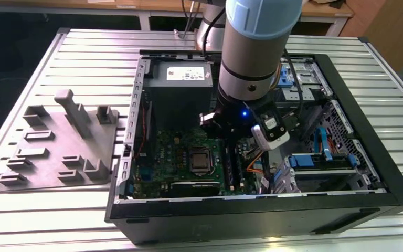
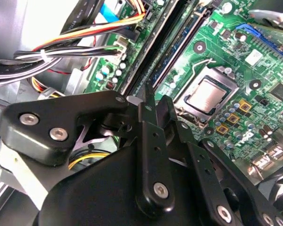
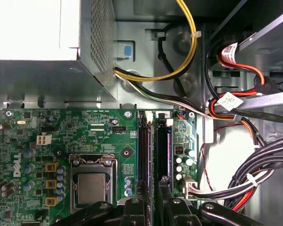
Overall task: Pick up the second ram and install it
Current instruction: 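Insert the second ram into the second slot, then press down the second ram until it locks into place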
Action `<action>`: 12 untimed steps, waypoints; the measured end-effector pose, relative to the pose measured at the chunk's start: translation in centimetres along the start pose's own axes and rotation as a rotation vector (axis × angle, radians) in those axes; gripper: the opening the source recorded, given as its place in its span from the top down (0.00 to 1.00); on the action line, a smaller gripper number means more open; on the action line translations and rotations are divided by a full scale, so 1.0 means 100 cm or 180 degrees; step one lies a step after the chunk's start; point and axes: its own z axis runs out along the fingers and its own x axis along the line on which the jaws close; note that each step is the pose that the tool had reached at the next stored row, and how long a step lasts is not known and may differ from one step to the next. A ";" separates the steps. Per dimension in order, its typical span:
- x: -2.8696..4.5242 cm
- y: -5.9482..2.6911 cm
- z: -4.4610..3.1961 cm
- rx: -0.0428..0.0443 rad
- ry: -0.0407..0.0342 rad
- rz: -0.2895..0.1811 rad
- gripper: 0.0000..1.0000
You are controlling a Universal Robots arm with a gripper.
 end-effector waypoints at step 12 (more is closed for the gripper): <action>0.0000 0.0000 0.0000 0.0002 0.0000 0.0000 0.90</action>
